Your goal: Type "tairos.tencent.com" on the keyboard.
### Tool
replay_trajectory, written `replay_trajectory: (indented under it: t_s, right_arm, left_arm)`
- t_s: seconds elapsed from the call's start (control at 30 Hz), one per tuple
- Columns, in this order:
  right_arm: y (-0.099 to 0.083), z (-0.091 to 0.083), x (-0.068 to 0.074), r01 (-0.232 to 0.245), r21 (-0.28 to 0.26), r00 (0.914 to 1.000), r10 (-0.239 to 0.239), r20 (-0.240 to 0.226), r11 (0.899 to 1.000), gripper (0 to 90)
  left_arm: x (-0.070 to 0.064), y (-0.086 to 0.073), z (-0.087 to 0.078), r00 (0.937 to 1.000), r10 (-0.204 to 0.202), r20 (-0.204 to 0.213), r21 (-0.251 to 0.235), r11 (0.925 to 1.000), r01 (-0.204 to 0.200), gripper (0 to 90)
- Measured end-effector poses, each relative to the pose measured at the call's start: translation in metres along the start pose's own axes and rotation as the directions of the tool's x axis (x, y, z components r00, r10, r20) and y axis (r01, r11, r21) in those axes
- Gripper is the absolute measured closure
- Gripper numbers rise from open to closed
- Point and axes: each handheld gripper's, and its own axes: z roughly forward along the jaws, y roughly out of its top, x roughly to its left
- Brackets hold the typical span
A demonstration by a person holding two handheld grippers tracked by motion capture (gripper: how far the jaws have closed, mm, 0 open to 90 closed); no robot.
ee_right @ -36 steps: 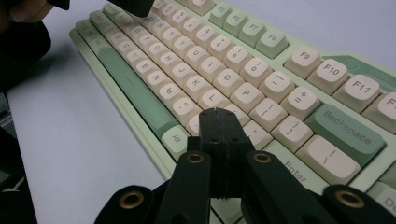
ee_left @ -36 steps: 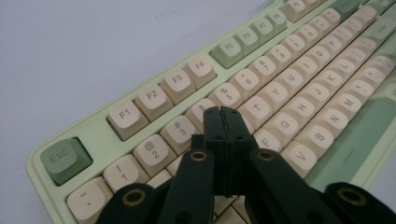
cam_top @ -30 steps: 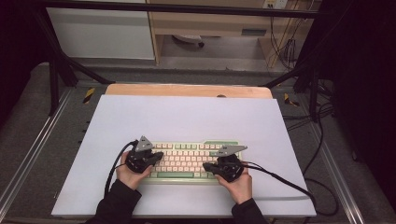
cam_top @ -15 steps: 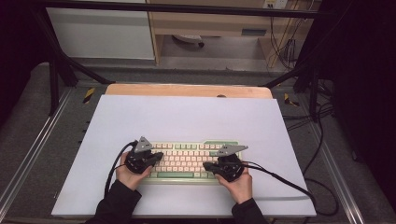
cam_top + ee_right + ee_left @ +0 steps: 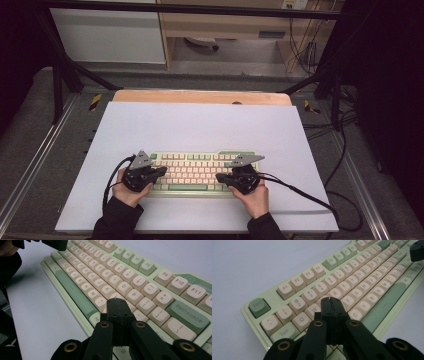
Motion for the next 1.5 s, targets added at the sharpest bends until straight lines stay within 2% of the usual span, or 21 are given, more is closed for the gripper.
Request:
replay_trajectory:
  t_s: [0.2, 0.63, 0.9, 1.07, 1.5]
  right_arm:
    - [0.003, 0.001, 0.002, 0.005, -0.005, 1.0000, -0.005, 0.001, 1.000, 90.0]
    - [0.015, 0.016, 0.013, 0.028, 0.004, 0.9994, -0.028, -0.020, 1.000, 90.0]
    - [0.022, 0.027, 0.021, 0.038, 0.007, 0.9988, -0.038, -0.033, 0.999, 90.0]
    - [0.023, 0.038, 0.025, 0.028, 0.009, 0.9986, -0.027, -0.046, 1.000, 90.0]
    - [0.025, 0.060, 0.033, 0.039, 0.037, 0.9975, -0.037, -0.060, 0.999, 90.0]
  left_arm:
    - [0.001, -0.008, -0.008, 1.0000, 0.007, 0.005, -0.001, 1.0000, -0.007, 90.0]
    - [0.003, -0.019, -0.016, 0.9999, 0.003, 0.011, 0.001, 1.0000, -0.003, 90.0]
    - [0.004, -0.021, -0.016, 0.9999, 0.000, 0.016, 0.001, 1.0000, 0.000, 90.0]
    - [0.005, -0.022, -0.016, 0.9998, -0.007, 0.019, 0.001, 1.0000, 0.007, 90.0]
    - [0.006, -0.021, -0.016, 0.9998, -0.007, 0.021, -0.002, 1.0000, 0.007, 90.0]
